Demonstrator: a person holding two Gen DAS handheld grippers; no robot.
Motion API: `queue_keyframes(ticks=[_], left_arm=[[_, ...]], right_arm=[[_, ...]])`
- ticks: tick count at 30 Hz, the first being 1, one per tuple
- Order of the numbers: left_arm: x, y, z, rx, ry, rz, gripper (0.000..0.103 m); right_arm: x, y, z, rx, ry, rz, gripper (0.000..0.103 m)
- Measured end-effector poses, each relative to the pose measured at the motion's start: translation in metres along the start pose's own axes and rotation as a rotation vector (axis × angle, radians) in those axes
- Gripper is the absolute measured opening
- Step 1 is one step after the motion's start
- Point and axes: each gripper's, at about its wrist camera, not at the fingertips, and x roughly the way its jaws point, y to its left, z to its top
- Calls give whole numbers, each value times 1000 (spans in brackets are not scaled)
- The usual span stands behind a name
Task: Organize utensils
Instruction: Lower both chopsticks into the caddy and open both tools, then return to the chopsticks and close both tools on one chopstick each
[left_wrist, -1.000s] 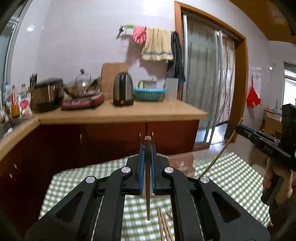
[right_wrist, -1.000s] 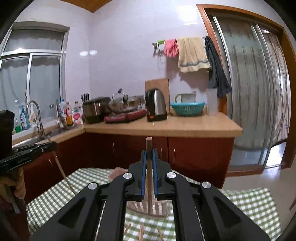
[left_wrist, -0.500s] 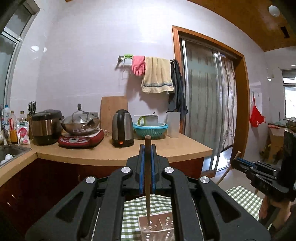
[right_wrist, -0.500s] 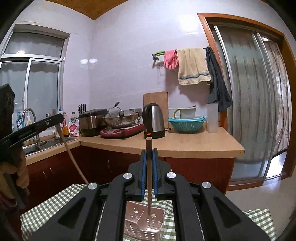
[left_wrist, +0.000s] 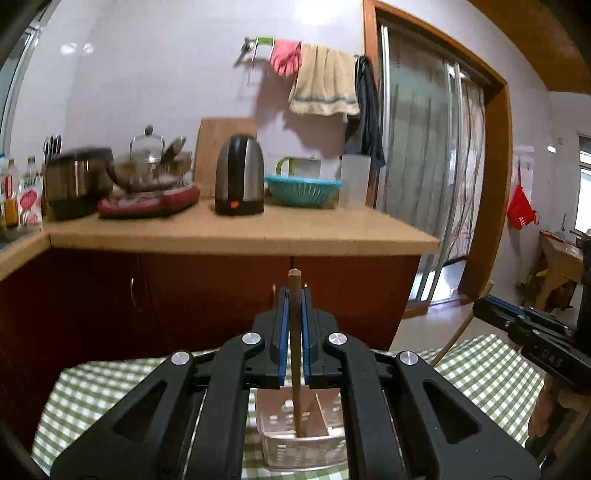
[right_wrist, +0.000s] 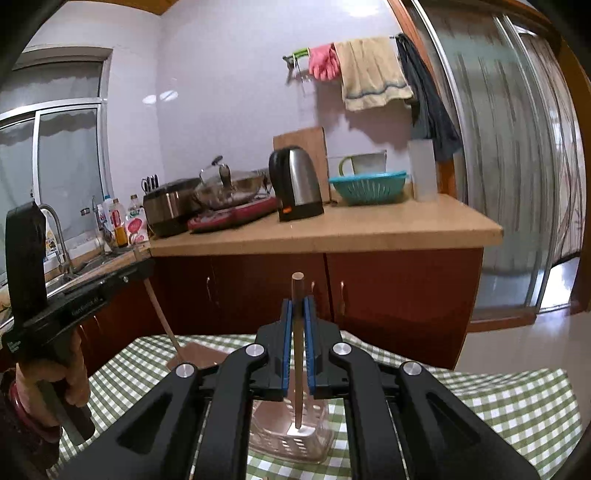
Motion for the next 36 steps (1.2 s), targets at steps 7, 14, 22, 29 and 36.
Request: queue_keyframes(ticks=[7, 14, 22, 29, 36], left_arm=[[7, 1, -14, 8, 36, 9, 6], [4, -5, -15, 52, 23, 28, 37], [-6, -4, -19, 69, -14, 60, 68], [-25, -3, -19, 68, -56, 99, 80], [-60, -3, -27, 67, -55, 133, 82]], right_arm=[[0, 1, -5, -8, 3, -14, 7], [1, -4, -4, 13, 3, -20, 18], [-12, -7, -6, 11, -22, -53, 56], [-34, -12, -2, 14, -58, -103, 70], [-77, -6, -13, 3, -89, -147, 70]])
